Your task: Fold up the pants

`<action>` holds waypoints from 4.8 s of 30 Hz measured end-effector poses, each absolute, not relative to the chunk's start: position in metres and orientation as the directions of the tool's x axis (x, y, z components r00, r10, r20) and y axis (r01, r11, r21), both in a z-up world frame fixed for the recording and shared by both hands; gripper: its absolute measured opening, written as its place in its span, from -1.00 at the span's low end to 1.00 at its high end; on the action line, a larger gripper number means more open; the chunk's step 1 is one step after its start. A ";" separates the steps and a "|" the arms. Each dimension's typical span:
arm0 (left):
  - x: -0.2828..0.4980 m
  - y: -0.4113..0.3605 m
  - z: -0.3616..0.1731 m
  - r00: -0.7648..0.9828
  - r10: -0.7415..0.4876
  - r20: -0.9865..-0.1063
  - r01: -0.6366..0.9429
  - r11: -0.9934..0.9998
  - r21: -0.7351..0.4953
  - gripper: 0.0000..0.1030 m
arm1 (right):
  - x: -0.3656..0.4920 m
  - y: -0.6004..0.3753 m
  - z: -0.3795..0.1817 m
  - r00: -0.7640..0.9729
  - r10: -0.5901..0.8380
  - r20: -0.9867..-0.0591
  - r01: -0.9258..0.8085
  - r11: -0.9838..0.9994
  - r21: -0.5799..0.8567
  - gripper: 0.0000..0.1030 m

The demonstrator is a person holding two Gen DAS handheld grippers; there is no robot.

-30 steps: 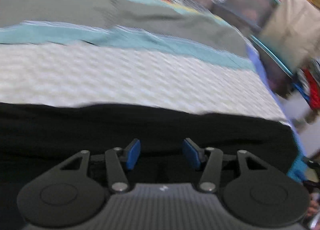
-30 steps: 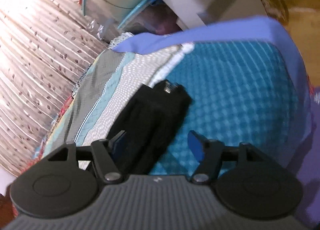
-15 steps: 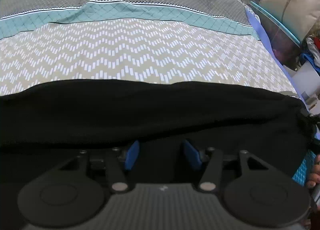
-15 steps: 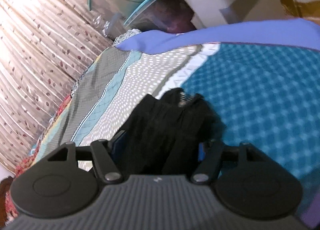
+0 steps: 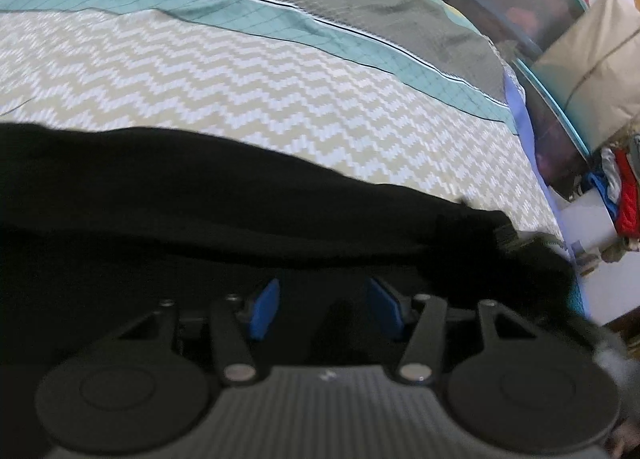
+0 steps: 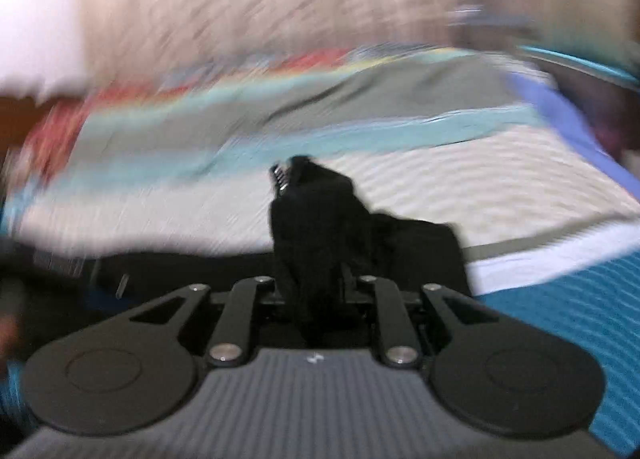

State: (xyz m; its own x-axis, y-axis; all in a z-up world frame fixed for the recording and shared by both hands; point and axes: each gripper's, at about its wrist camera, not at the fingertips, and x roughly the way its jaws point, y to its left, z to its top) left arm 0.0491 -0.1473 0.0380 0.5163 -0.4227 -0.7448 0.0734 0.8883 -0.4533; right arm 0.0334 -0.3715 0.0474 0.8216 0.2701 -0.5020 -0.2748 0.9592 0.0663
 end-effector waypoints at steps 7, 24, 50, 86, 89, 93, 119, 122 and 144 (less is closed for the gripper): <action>0.005 -0.071 0.054 0.589 -0.433 -0.682 0.061 0.865 -0.497 0.10 | 0.007 -0.290 0.025 0.655 0.433 -0.619 -0.537 0.843 0.022 0.48; -0.113 0.190 0.040 0.786 0.037 -0.617 -0.459 0.704 -0.542 0.79 | 0.023 -0.315 0.047 0.764 0.201 -0.613 -0.118 0.978 0.172 -0.44; -0.016 0.085 0.070 0.871 -0.270 -0.410 -0.003 0.832 -0.554 -0.75 | 0.096 -0.103 0.011 0.225 0.740 -0.634 -0.204 0.672 0.712 -0.50; -0.061 0.056 0.069 0.813 -0.332 -0.479 0.038 0.851 -0.524 0.01 | 0.074 -0.250 0.074 0.473 0.679 -0.561 -0.347 0.729 0.590 -0.59; -0.040 0.019 0.070 0.787 -0.383 -0.483 0.113 0.860 -0.498 0.01 | 0.075 -0.297 0.070 0.527 0.580 -0.621 -0.299 0.810 0.504 -0.57; -0.013 -0.033 0.057 0.714 -0.440 -0.545 0.191 0.871 -0.453 -0.11 | 0.075 -0.328 0.054 0.566 0.442 -0.696 -0.200 0.893 0.404 -0.11; 0.020 -0.083 0.107 0.598 -0.474 -0.646 0.210 0.871 -0.445 0.44 | 0.007 -0.455 0.032 0.786 0.174 -0.593 0.160 0.870 0.467 -0.55; 0.030 -0.111 0.123 0.576 -0.529 -0.623 0.274 0.843 -0.463 0.95 | -0.003 -0.424 0.053 0.822 0.211 -0.529 0.028 0.912 0.408 -0.57; 0.032 -0.046 0.120 0.588 -0.536 -0.606 0.255 0.834 -0.490 -0.64 | -0.005 -0.231 0.089 0.609 0.620 -0.494 -0.584 0.773 0.249 -0.67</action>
